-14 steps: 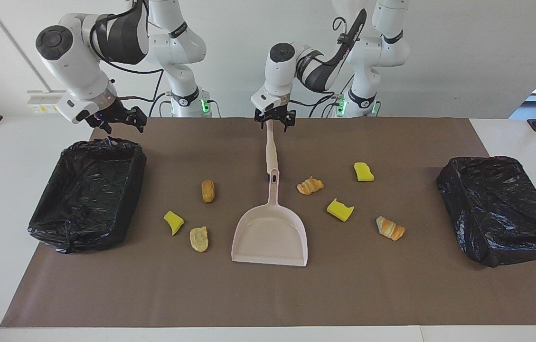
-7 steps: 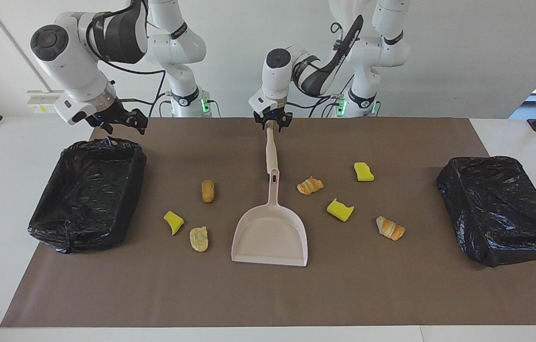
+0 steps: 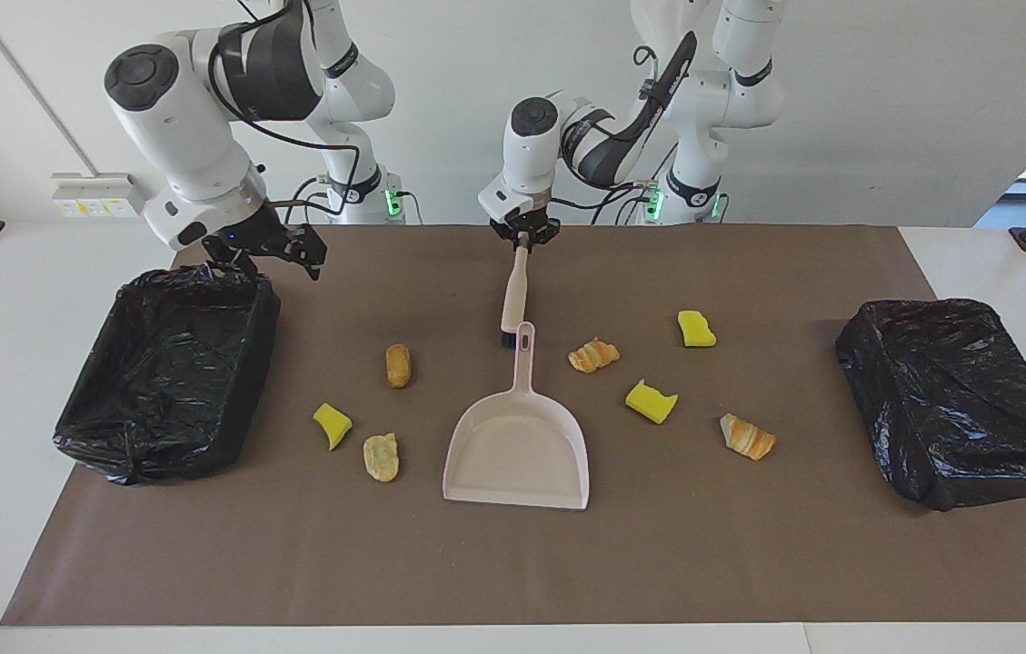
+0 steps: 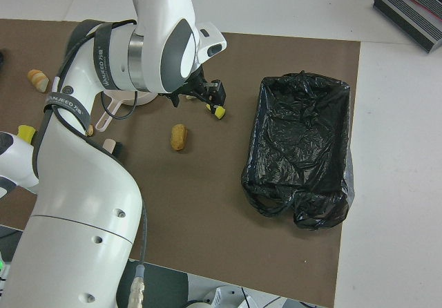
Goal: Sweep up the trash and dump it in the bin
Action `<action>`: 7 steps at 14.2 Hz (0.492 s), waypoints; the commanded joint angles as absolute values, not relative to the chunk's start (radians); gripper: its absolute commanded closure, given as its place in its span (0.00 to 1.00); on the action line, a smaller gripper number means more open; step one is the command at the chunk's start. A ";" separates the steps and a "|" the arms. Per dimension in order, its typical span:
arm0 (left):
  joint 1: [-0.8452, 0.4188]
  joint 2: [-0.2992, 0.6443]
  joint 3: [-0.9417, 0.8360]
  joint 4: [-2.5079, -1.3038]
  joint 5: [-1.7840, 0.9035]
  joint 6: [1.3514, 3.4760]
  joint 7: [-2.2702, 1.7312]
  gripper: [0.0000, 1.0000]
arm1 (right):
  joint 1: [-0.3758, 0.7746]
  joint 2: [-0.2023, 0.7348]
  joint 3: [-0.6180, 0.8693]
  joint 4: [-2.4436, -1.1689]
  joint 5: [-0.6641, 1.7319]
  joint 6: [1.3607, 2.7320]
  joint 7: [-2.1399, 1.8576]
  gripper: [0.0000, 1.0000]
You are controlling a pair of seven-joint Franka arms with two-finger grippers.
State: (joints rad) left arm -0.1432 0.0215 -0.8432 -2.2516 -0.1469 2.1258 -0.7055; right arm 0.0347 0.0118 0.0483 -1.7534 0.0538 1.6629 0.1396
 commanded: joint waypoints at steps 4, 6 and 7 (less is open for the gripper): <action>-0.111 -0.134 -0.729 -2.223 -0.144 1.920 -0.661 1.00 | 0.026 0.142 0.179 -1.625 0.068 1.664 0.384 0.00; -0.083 -0.085 -0.727 -2.237 -0.146 2.053 -0.640 1.00 | 0.026 0.213 0.268 -1.594 0.080 1.712 0.544 0.00; -0.078 -0.049 -0.727 -2.237 -0.144 2.083 -0.640 1.00 | 0.028 0.234 0.294 -1.595 0.080 1.750 0.604 0.00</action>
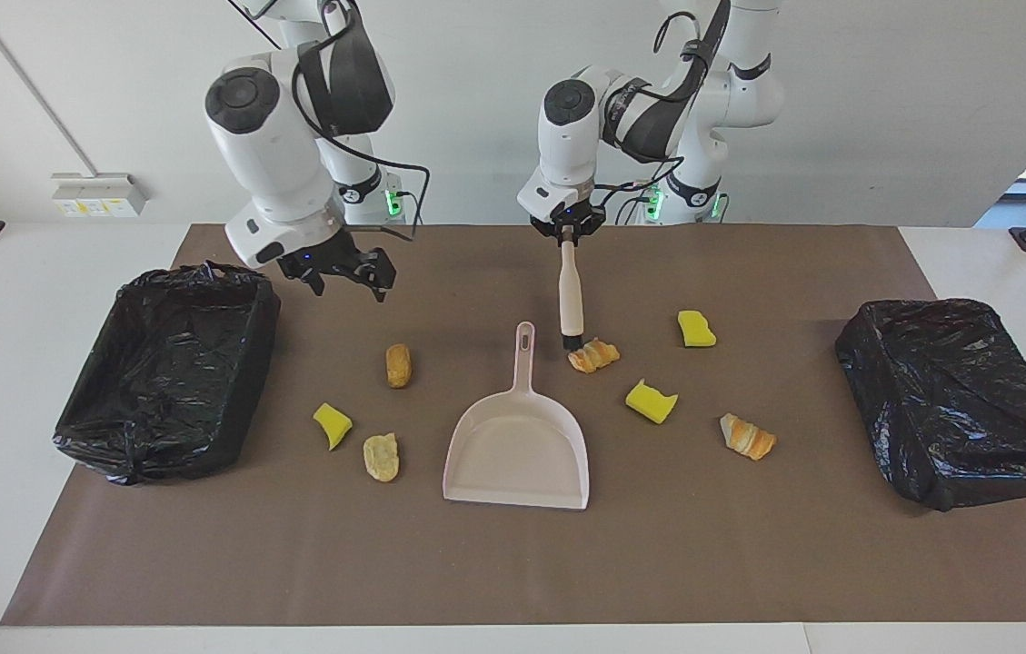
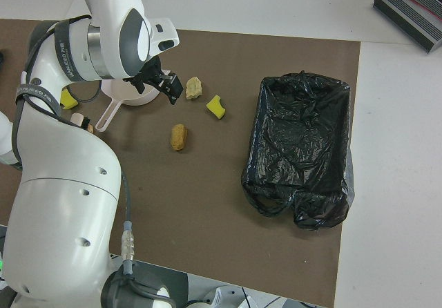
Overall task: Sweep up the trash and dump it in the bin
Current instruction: 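Grasp the brush with the left gripper while the right gripper grasps the dustpan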
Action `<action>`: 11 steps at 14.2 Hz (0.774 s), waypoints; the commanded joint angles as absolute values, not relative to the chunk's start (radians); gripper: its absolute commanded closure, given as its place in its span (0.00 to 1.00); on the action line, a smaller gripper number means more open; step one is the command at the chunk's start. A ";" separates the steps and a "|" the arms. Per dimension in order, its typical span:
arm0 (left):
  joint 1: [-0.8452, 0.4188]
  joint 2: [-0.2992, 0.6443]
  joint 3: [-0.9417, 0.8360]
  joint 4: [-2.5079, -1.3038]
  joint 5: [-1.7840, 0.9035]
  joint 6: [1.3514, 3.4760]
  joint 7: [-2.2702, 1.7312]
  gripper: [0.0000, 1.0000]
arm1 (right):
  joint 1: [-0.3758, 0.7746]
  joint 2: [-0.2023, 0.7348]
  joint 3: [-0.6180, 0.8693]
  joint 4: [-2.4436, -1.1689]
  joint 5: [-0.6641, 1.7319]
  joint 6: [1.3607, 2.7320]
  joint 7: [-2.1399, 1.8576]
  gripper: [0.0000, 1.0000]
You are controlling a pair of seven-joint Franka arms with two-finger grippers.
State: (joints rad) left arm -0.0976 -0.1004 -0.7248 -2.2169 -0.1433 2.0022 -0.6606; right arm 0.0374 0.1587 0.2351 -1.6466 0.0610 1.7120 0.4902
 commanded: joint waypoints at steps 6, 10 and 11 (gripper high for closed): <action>-0.022 -0.002 -0.690 -2.226 -0.146 2.077 -0.670 1.00 | 0.031 0.242 0.314 -1.626 0.095 1.822 0.635 0.00; 0.058 -0.005 -0.690 -2.211 -0.146 2.013 -0.663 1.00 | 0.048 0.253 0.325 -1.632 0.097 1.844 0.638 0.00; 0.084 -0.003 -0.690 -2.203 -0.146 2.003 -0.660 1.00 | 0.048 0.253 0.327 -1.632 0.101 1.847 0.638 0.00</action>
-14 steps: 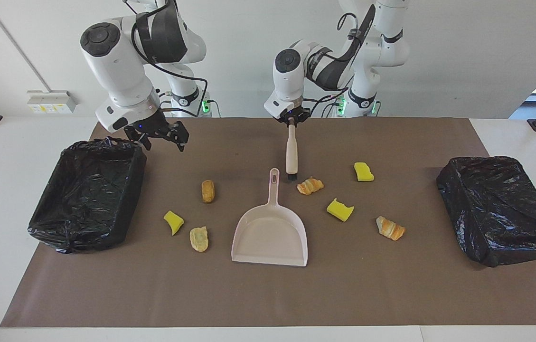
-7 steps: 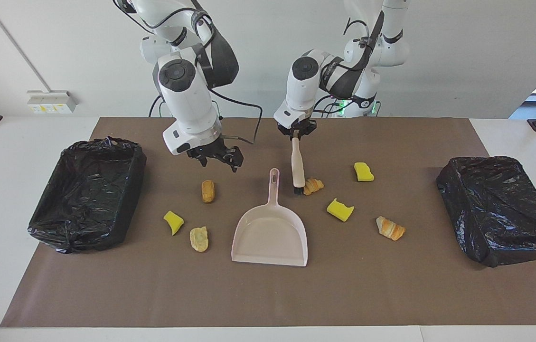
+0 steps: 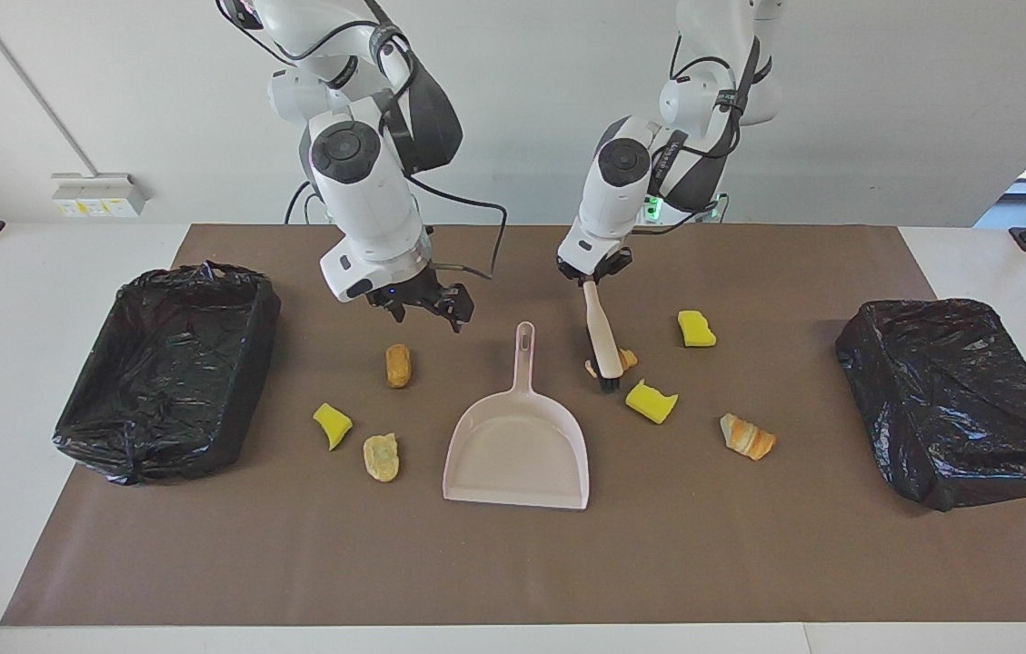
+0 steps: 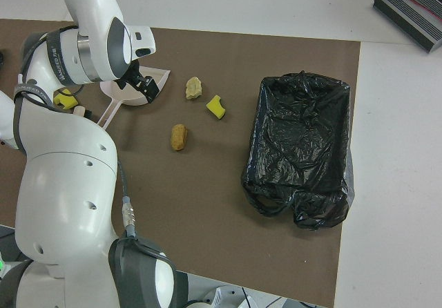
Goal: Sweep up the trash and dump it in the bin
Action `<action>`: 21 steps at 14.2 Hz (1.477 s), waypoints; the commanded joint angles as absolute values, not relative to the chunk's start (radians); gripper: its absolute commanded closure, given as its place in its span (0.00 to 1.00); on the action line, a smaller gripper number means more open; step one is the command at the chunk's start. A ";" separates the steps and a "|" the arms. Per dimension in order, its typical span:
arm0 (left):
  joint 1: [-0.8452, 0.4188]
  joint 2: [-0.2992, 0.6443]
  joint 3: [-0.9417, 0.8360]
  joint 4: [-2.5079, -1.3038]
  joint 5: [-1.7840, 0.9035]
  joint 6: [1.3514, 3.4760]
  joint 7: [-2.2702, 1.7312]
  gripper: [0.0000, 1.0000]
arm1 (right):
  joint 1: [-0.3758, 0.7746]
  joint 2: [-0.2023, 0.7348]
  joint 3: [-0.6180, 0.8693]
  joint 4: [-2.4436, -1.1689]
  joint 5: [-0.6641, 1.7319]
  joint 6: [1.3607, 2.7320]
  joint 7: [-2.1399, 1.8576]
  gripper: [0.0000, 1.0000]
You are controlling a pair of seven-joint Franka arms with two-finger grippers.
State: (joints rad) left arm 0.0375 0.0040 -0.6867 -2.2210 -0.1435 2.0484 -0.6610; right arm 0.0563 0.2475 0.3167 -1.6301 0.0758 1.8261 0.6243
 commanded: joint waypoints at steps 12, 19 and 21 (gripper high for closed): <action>0.135 -0.032 -0.499 -2.166 -0.086 1.923 -0.373 1.00 | 0.175 0.449 0.393 -1.629 0.023 2.060 0.822 0.00; 0.130 -0.190 -0.482 -2.223 -0.086 1.715 -0.179 1.00 | 0.186 0.482 0.434 -1.669 -0.057 2.066 0.821 0.00; 0.132 -0.260 -0.477 -2.316 -0.089 1.730 -0.042 1.00 | 0.184 0.480 0.445 -1.671 -0.084 2.040 0.816 0.14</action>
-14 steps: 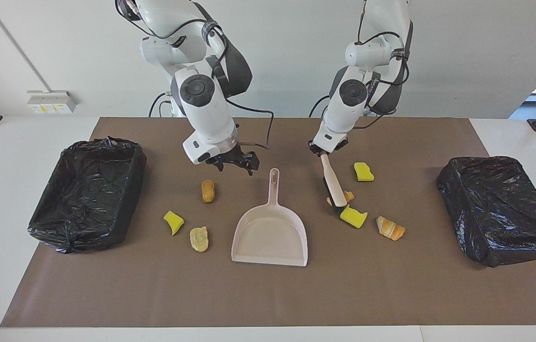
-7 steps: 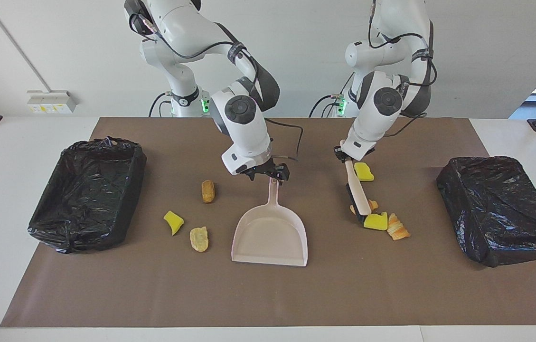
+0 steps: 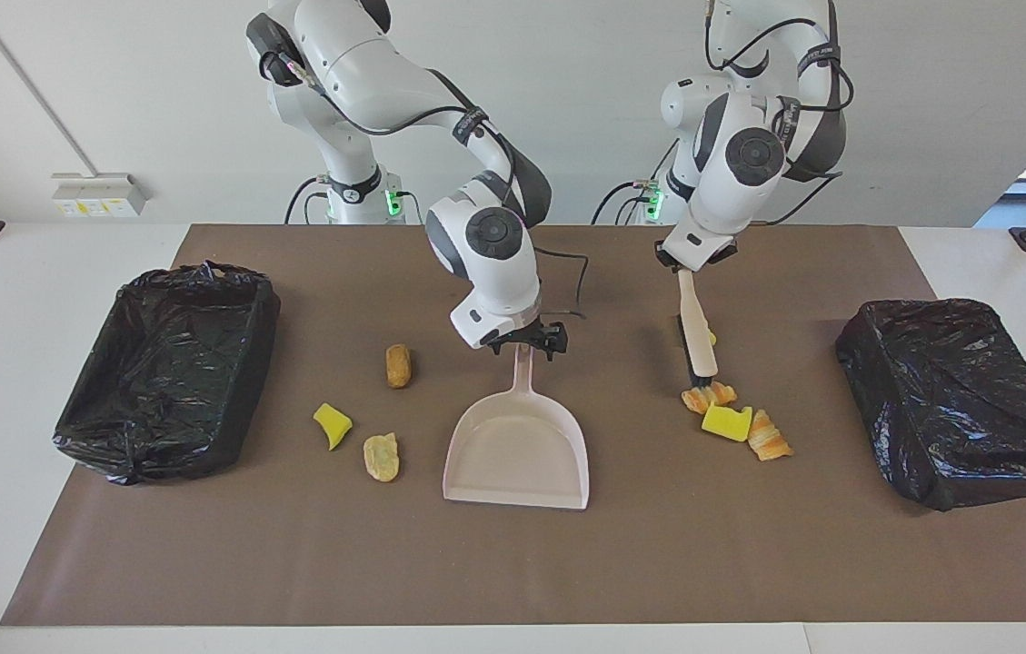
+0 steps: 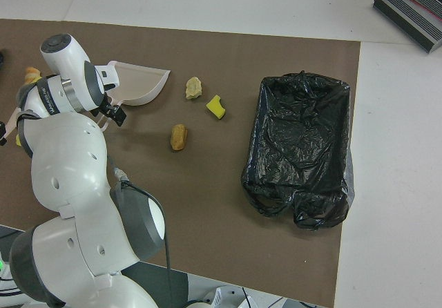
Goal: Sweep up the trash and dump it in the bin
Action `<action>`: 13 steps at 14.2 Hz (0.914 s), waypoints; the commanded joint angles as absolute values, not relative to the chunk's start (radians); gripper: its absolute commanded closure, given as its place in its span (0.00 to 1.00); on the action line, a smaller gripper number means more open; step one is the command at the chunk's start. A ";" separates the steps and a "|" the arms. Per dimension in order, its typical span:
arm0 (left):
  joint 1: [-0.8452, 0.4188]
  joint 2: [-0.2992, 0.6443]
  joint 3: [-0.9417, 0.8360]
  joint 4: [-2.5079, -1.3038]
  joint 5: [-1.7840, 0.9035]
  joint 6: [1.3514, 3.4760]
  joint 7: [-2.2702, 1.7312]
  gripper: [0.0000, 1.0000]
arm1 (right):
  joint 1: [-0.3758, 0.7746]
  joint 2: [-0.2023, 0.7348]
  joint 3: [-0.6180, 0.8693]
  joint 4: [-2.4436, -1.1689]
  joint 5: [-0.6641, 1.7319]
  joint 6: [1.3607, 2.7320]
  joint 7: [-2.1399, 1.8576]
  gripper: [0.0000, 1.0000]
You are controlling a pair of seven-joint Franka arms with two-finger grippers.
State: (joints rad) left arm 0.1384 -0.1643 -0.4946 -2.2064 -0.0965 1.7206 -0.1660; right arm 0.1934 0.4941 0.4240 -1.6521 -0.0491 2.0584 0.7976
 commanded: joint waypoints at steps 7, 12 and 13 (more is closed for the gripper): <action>0.133 -0.419 -0.373 -2.557 -0.158 1.773 0.553 1.00 | 0.175 0.480 0.460 -1.655 -0.086 2.028 0.818 0.52; 0.189 -0.353 -0.285 -2.569 -0.158 1.920 0.811 1.00 | 0.172 0.480 0.460 -1.638 -0.087 2.006 0.811 0.81; 0.190 -0.322 -0.285 -2.560 -0.158 1.974 0.819 1.00 | 0.170 0.480 0.460 -1.638 -0.087 2.006 0.810 1.00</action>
State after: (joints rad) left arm 0.1758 -0.3628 -0.2833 -2.5616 -0.1416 1.8926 0.7724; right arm 0.1908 0.4869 0.4392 -1.6417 -0.0659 2.0301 0.7975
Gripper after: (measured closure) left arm 0.731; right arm 0.612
